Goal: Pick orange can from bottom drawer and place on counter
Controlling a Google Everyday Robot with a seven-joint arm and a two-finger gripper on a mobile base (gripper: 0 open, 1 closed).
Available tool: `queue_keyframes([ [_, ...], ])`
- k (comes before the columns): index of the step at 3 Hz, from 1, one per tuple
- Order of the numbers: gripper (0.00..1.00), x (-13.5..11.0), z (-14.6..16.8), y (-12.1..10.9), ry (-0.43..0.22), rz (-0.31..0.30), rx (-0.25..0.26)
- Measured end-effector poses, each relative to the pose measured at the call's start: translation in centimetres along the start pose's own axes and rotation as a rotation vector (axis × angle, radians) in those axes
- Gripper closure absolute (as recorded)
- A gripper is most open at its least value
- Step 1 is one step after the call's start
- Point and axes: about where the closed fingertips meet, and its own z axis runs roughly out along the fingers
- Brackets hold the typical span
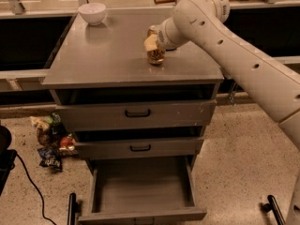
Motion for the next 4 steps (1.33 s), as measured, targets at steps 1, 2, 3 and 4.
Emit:
queue_keyframes([
  [1,0.11,0.1,-0.1,0.0,0.0,0.0,0.0],
  [2,0.0,0.2,-0.2,0.4,0.013,-0.019,-0.033],
  [3,0.0,0.9,-1.9,2.1,0.08,0.021,-0.028],
  [4,0.0,2.3,-5.0,4.3,0.187,0.08,0.005],
])
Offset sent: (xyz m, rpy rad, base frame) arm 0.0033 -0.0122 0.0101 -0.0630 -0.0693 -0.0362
